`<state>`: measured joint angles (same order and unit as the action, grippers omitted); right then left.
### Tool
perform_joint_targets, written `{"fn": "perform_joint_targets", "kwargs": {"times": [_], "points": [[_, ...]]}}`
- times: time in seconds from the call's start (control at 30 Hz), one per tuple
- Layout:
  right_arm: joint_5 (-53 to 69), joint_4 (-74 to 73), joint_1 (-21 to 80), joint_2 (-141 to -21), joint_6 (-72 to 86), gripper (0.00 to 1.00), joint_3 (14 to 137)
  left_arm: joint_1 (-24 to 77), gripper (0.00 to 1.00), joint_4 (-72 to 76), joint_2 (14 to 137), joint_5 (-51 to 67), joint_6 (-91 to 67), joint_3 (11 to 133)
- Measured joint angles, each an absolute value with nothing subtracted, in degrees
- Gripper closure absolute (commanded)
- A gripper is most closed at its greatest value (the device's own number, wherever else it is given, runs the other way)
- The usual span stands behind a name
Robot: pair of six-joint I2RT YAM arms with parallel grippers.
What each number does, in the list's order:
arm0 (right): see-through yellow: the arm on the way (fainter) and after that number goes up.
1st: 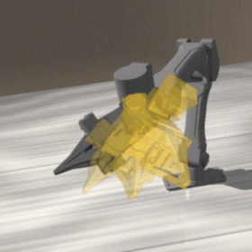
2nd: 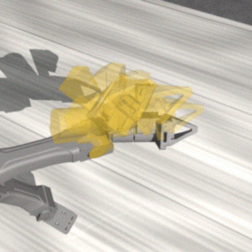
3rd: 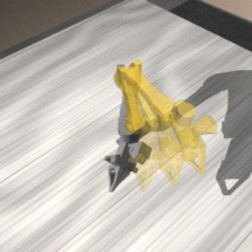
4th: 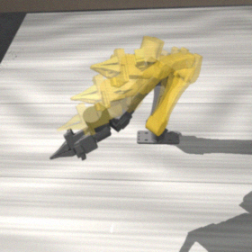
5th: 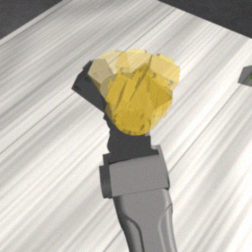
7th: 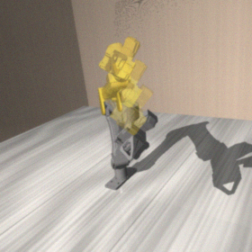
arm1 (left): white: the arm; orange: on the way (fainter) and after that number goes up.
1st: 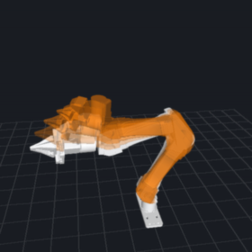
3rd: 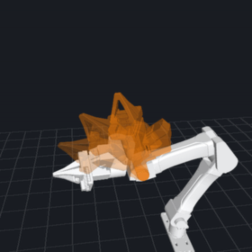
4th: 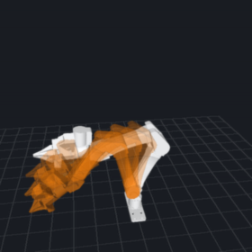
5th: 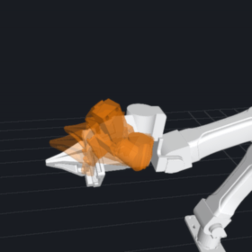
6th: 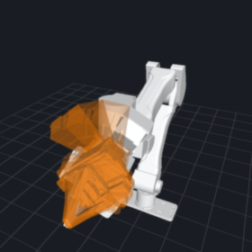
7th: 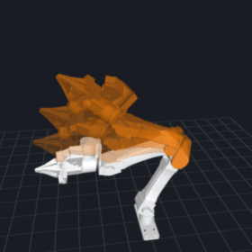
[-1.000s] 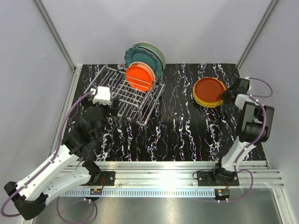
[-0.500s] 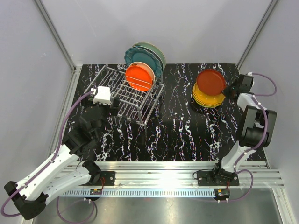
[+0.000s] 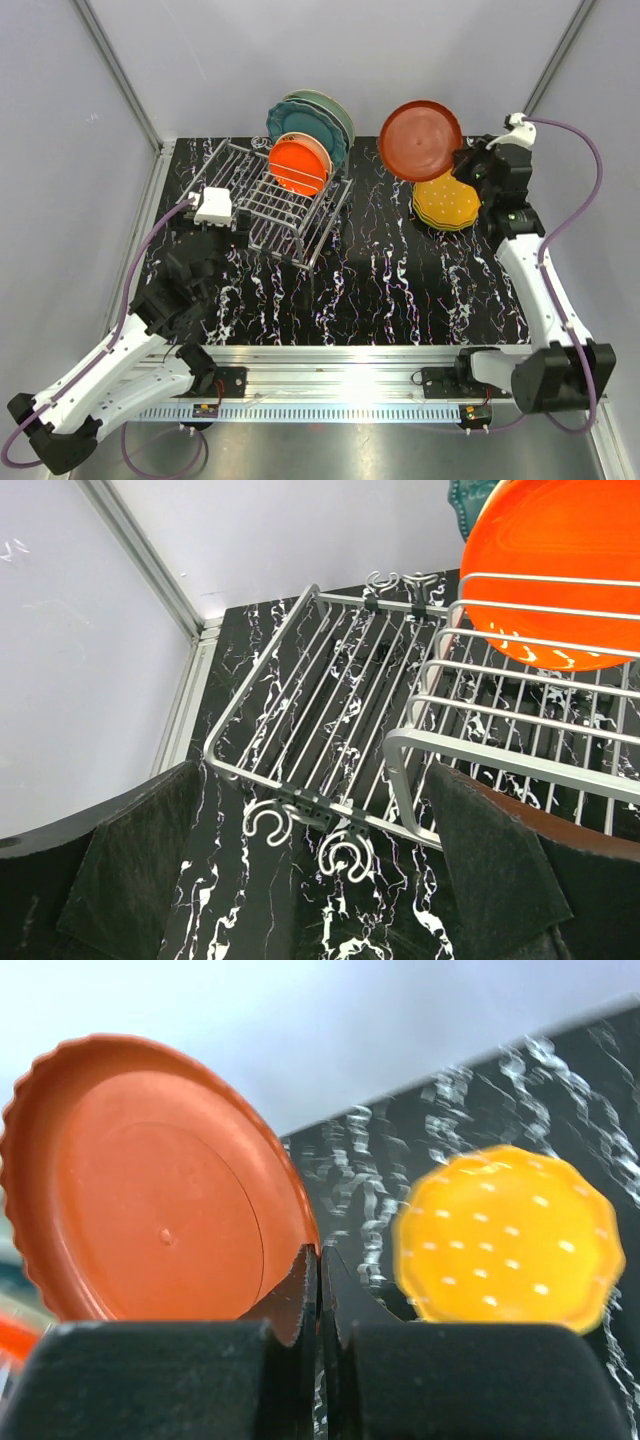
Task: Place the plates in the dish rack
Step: Grab a plate with the right arm, then insert the plate into the dish rack
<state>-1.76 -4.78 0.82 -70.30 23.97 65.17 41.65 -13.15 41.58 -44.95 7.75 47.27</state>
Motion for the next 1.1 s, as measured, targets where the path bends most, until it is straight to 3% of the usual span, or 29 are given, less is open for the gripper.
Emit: {"fn": "perform_joint_targets", "kwargs": {"times": [0.4, 0.73, 1.1], "points": [[-15.53, -4.97, 21.67, -56.90, 10.44, 1.00, 65.17, 41.60, 0.01, -12.75, 40.82, -46.41, 7.86, 47.16], [-38.83, 4.60, 43.72, -62.87, -7.88, 1.00, 63.37, 41.60, 0.01, -12.23, 40.86, -47.27, 8.56, 46.24], [-52.07, 26.83, 52.80, -71.48, -29.34, 1.00, 58.48, 41.60, 0.01, -11.88, 40.88, -47.68, 8.84, 46.24]]}}
